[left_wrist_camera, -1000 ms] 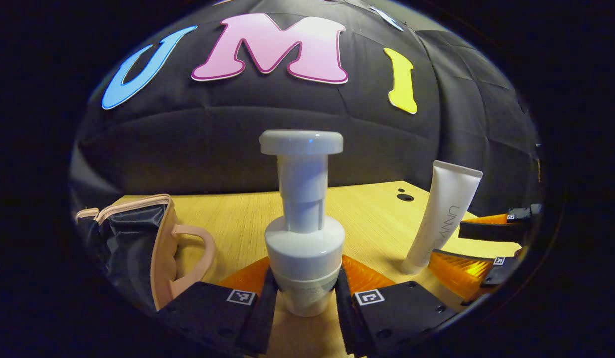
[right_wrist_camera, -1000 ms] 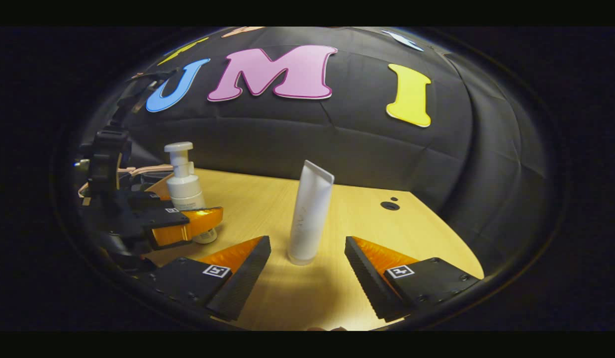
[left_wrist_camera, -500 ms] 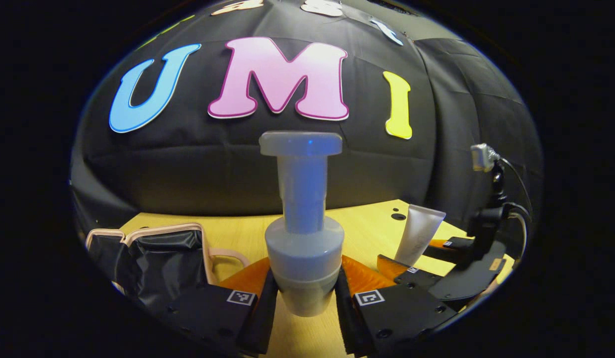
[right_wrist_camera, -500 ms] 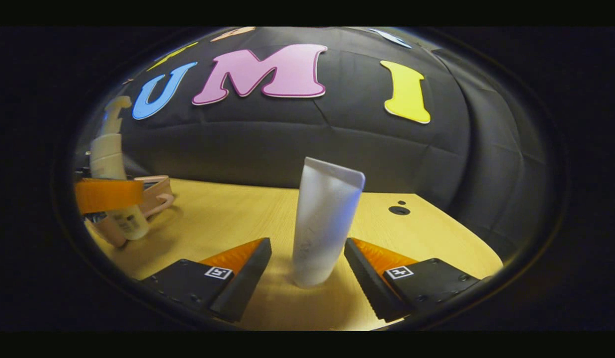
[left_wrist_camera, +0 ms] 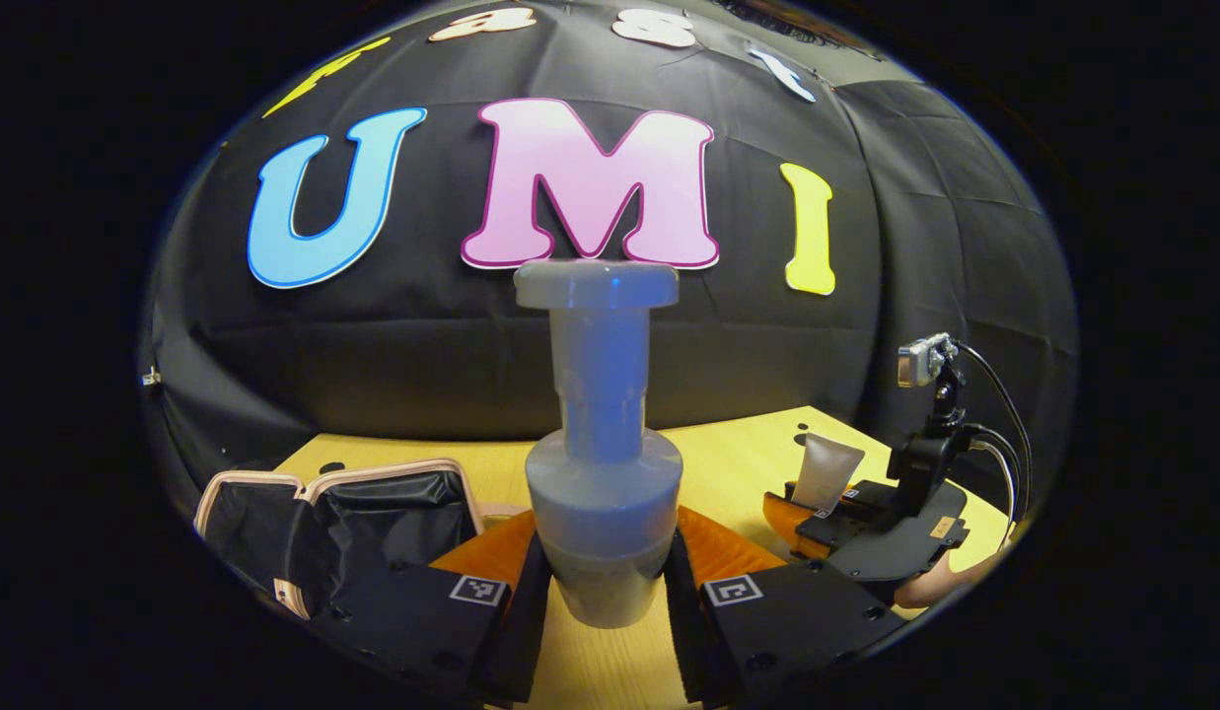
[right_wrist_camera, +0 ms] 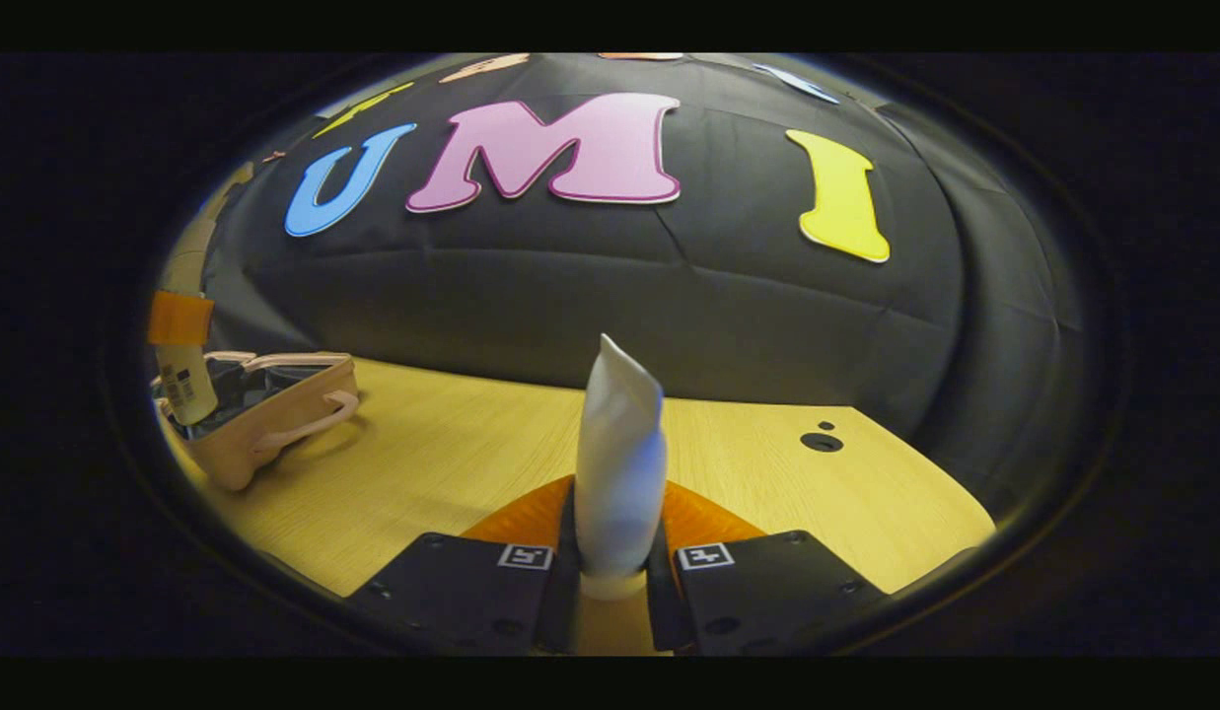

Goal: First open the suitcase, pack the skin care products into it, and then close the suitcase.

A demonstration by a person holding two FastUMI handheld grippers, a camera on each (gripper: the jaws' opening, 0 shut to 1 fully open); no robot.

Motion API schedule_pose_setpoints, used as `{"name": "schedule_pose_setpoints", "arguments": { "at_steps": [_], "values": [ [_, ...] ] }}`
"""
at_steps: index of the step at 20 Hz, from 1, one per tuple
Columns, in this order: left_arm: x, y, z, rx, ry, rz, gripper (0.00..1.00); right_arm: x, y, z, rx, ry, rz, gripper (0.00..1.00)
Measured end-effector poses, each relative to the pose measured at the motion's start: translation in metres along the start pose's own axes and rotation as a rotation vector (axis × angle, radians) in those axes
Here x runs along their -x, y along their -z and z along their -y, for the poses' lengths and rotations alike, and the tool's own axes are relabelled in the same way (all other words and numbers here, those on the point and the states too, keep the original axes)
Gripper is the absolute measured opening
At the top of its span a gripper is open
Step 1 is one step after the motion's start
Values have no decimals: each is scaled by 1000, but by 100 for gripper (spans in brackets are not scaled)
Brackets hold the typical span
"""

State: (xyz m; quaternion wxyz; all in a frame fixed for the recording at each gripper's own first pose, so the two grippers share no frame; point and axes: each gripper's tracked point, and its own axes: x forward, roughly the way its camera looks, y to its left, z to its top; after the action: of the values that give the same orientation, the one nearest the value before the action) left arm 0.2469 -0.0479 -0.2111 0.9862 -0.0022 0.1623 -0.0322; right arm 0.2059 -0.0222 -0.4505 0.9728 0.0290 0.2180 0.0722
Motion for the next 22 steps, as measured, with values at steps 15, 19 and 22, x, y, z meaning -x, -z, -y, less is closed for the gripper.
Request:
{"name": "schedule_pose_setpoints", "arguments": {
  "at_steps": [15,19,22],
  "values": [
    [39,14,-177,155,-191,-195,58,66,-114,-84,7,-187,57,30],
    [20,63,-207,170,-104,-410,61,91,-142,-137,-42,-272,59,30],
    [10,98,-216,157,-40,-594,58,103,-140,-180,-73,-338,12,34]
  ]
}}
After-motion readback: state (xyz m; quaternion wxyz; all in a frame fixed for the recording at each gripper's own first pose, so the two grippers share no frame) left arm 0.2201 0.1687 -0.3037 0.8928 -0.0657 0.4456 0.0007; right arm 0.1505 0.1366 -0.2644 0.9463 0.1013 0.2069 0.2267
